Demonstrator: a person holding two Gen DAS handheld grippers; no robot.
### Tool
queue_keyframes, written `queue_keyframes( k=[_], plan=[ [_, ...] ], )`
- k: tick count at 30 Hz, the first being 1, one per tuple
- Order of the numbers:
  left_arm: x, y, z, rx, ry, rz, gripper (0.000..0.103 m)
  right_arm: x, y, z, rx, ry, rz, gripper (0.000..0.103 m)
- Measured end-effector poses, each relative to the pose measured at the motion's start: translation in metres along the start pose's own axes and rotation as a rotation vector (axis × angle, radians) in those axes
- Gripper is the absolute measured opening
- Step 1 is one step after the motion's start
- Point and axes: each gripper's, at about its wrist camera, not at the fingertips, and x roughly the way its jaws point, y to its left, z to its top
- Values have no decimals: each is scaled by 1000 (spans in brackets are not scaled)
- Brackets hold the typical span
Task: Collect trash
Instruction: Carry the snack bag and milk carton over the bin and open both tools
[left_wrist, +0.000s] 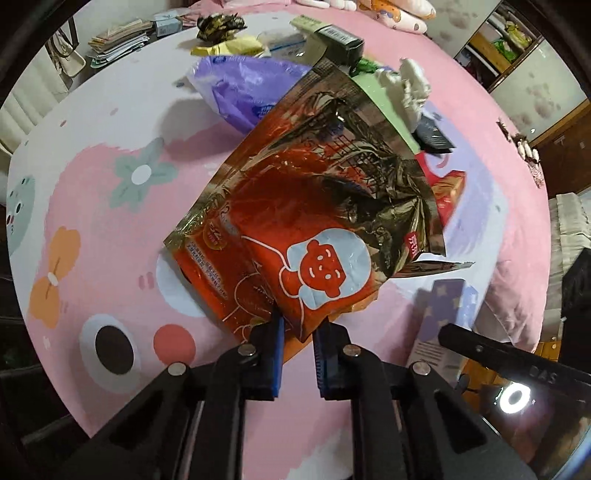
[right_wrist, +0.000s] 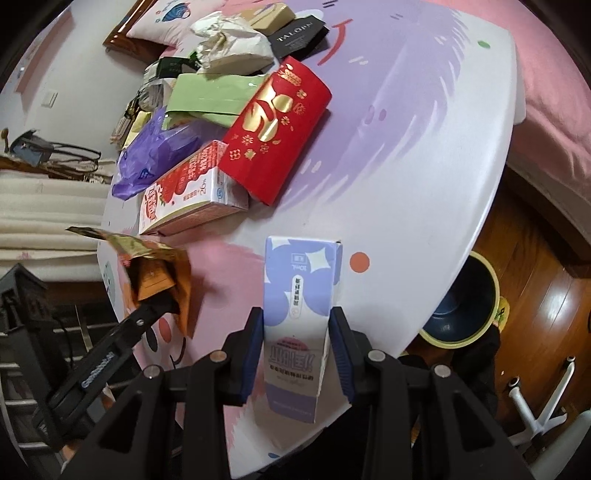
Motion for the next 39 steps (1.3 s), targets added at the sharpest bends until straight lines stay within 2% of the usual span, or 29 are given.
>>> queue_keyframes(
  k=[8,15,18,23,27,32,36,39],
  plan=[
    [-27,-23,-21,14,15,-63,11,-34,2,3,-113,-16,-27,36],
    [-35,-78,-53,36,2,-63,11,-62,-20,7,-231,-10,-52,36],
    [-31,-100,-66,5,-7,-59,11,-70,-37,12,-277,6,-47,36],
    [-18,-134,-92,-108,-9,-42,11,-77,-73,20,-372,73,-45,36],
    [6,-170,-126,-204,-3,-40,12,-75,-104,23,-490,124,-62,36],
    [43,-206,-158,-268,19,-26,12,-52,-147,23,-569,202,-97,36],
    [84,-214,-191,-323,63,-13,12,-20,-184,17,-587,256,-129,36],
    [128,-225,-192,-348,121,-6,12,9,-210,8,-581,282,-144,36]
  ],
)
